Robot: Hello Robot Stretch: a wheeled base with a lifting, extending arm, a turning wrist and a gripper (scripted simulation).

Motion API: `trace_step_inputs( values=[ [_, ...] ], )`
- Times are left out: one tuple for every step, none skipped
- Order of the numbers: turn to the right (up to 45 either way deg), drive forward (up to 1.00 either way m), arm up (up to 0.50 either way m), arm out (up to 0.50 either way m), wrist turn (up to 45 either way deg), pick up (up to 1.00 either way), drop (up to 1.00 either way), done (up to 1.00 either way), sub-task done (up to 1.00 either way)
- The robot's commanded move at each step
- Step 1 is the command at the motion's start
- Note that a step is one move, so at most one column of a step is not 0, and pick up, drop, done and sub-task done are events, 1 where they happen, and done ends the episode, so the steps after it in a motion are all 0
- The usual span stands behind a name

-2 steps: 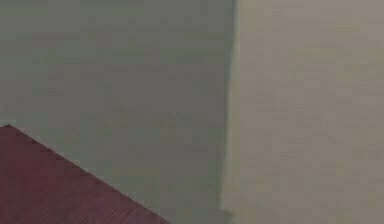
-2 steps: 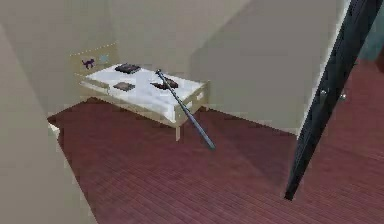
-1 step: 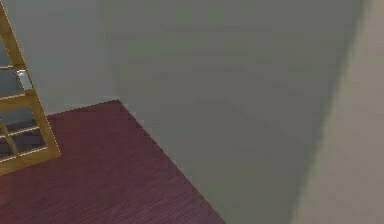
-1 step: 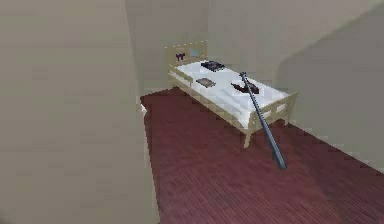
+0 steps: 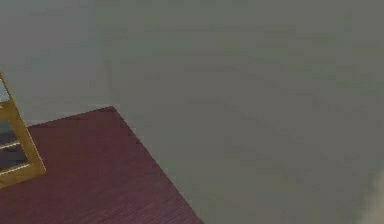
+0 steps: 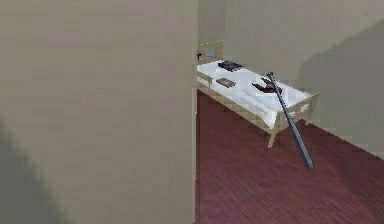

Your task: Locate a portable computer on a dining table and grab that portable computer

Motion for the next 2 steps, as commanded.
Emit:
trace_step_inputs(
  values=[
    [15.0, 0.0, 0.0, 0.0, 0.0, 0.0, 0.0, 0.0, 0.0],
    [0.0, 0.1, 0.0, 0.0, 0.0, 0.0, 0.0, 0.0, 0.0]
  ],
)
